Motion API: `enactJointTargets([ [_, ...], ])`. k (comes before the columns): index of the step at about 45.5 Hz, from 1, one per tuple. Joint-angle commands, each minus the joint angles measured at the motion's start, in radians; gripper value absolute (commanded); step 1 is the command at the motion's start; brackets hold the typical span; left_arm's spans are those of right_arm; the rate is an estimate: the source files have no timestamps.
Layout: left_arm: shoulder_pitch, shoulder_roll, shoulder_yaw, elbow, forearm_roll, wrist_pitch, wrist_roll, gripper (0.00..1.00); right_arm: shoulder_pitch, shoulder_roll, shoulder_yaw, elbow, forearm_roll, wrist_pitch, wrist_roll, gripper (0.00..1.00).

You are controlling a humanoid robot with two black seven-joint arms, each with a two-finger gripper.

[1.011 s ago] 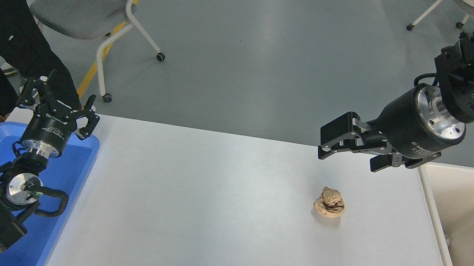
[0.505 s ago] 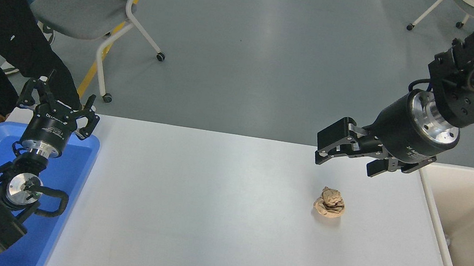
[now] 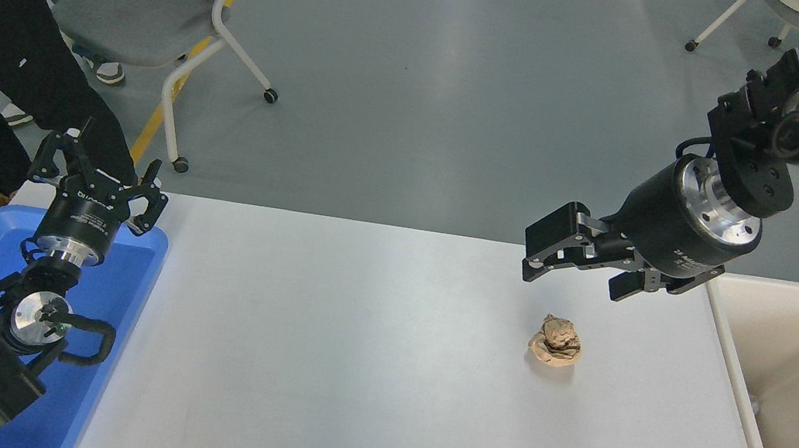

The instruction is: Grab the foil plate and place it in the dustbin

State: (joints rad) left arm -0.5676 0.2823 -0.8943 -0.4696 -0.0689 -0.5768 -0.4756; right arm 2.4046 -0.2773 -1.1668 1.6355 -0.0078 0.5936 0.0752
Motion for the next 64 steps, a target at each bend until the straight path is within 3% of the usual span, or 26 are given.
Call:
enactJointTargets([
  [1,0.000,0.000,0.000,0.000,0.000,0.000,0.000,0.99,-0.001,0.001,0.001,0.000,0.000,0.000,0.000,1.00],
  [64,0.000,0.000,0.000,0.000,0.000,0.000,0.000,0.99,-0.009,0.013,0.001,-0.011,0.000,-0.003,0.000,1.00],
])
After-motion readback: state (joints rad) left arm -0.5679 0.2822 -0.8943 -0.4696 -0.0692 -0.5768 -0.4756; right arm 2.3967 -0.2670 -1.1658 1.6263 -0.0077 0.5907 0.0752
